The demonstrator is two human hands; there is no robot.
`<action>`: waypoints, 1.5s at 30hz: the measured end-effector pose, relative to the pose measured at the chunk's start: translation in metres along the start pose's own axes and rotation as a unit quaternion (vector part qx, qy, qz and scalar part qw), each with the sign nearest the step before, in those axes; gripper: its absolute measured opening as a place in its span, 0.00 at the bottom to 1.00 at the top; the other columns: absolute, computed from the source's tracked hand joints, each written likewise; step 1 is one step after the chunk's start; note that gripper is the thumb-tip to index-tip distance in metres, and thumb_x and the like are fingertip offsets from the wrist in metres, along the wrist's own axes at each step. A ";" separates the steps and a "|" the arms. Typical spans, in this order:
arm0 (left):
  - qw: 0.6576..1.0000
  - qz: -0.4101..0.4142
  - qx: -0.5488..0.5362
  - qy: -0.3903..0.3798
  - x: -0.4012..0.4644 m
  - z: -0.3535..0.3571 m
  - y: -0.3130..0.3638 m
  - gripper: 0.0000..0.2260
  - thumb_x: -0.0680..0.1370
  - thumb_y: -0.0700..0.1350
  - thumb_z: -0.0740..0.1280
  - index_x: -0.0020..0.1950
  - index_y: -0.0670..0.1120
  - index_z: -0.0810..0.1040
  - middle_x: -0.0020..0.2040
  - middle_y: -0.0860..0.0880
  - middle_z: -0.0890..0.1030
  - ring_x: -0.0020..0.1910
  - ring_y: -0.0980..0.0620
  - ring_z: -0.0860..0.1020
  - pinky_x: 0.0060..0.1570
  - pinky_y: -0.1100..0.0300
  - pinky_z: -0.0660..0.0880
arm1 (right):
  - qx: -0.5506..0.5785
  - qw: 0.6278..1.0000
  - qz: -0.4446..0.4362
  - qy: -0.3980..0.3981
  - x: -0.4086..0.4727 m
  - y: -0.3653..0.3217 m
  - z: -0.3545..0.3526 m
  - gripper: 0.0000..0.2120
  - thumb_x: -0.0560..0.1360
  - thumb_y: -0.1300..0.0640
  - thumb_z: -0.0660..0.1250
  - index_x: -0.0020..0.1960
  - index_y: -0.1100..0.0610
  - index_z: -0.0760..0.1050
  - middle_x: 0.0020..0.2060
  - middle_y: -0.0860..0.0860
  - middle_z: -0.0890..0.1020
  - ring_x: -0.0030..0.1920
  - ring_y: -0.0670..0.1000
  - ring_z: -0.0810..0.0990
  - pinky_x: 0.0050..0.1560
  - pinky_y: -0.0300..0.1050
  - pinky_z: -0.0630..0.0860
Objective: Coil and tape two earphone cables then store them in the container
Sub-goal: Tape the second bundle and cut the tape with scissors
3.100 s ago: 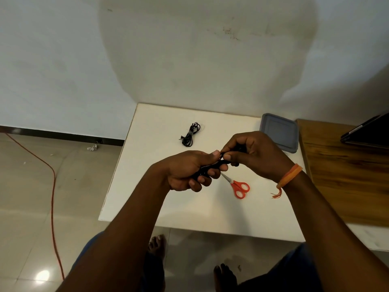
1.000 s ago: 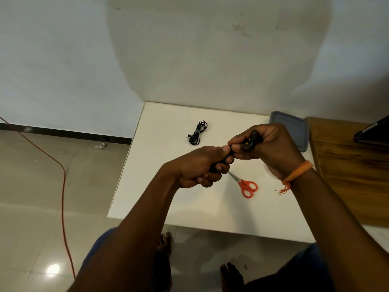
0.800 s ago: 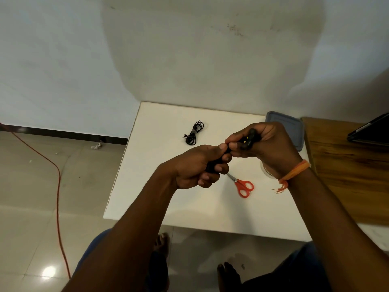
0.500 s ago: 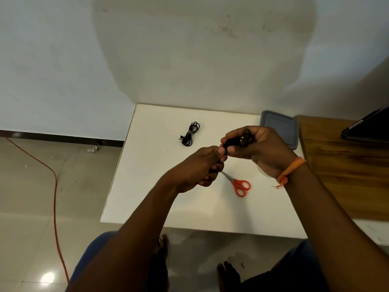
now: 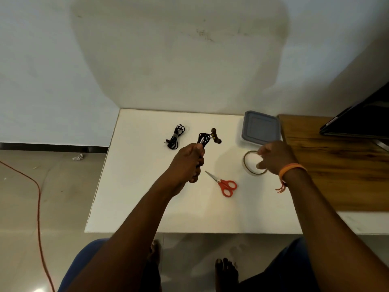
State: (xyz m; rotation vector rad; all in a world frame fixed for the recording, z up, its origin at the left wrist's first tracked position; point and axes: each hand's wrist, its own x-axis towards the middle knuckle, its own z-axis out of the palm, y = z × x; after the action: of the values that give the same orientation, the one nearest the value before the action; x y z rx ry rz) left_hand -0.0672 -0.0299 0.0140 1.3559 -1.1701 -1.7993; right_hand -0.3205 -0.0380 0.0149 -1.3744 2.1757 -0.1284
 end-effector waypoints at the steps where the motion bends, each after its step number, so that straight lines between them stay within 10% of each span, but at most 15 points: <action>1: 1.000 -0.002 -0.002 0.006 0.002 0.002 -0.001 0.14 0.84 0.52 0.53 0.42 0.47 0.66 0.31 0.52 0.63 0.25 0.55 0.55 0.26 0.64 0.54 | -0.029 0.999 0.013 0.003 0.002 0.004 0.006 0.23 0.66 0.64 0.78 0.59 0.62 0.78 0.57 0.59 0.81 0.57 0.59 0.80 0.60 0.52 0.76; 15: 1.000 0.007 0.008 0.002 0.006 0.007 -0.005 0.14 0.84 0.52 0.54 0.42 0.47 0.66 0.31 0.52 0.62 0.26 0.54 0.55 0.26 0.64 0.55 | -0.208 0.975 0.005 0.081 0.011 0.018 0.072 0.17 0.75 0.50 0.70 0.60 0.57 0.77 0.54 0.55 0.82 0.57 0.58 0.78 0.57 0.51 0.74; 26: 0.974 0.009 -0.140 0.179 0.013 0.005 -0.002 0.14 0.85 0.46 0.52 0.42 0.45 0.68 0.33 0.47 0.71 0.35 0.49 0.73 0.43 0.53 0.78 | 0.307 0.935 -0.160 0.073 -0.082 -0.074 0.037 0.04 0.70 0.58 0.76 0.41 0.50 0.82 0.36 0.43 0.83 0.38 0.44 0.79 0.39 0.29 0.74; 31: 0.966 -0.038 -0.211 0.144 0.009 -0.003 0.002 0.12 0.85 0.48 0.53 0.55 0.42 0.72 0.44 0.41 0.79 0.42 0.44 0.82 0.38 0.51 0.80 | 0.331 0.918 -0.217 -0.009 -0.118 -0.085 0.043 0.05 0.69 0.59 0.76 0.43 0.51 0.83 0.37 0.40 0.83 0.40 0.43 0.80 0.39 0.34 0.76; 39: 0.943 -0.094 -0.307 0.090 0.007 -0.010 0.008 0.15 0.82 0.48 0.57 0.36 0.47 0.67 0.31 0.48 0.72 0.27 0.52 0.69 0.34 0.59 0.64 | 0.318 0.911 -0.243 -0.100 -0.114 -0.101 0.048 0.06 0.70 0.61 0.75 0.47 0.55 0.83 0.40 0.46 0.84 0.40 0.40 0.79 0.41 0.31 0.74; 45: 0.951 -0.153 -0.253 0.087 0.002 -0.008 0.004 0.22 0.79 0.32 0.52 0.30 0.43 0.78 0.25 0.46 0.75 0.23 0.53 0.74 0.30 0.62 0.71 | 0.432 0.873 -0.167 -0.152 -0.103 -0.105 0.038 0.10 0.75 0.63 0.67 0.49 0.51 0.83 0.44 0.49 0.86 0.43 0.45 0.81 0.41 0.41 0.74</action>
State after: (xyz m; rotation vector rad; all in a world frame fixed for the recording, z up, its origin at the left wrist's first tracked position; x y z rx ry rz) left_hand -0.0605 -0.0358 0.0163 1.3920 -0.3714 -1.9624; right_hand -0.1835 0.0091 0.0626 -1.0978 1.3071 -0.8431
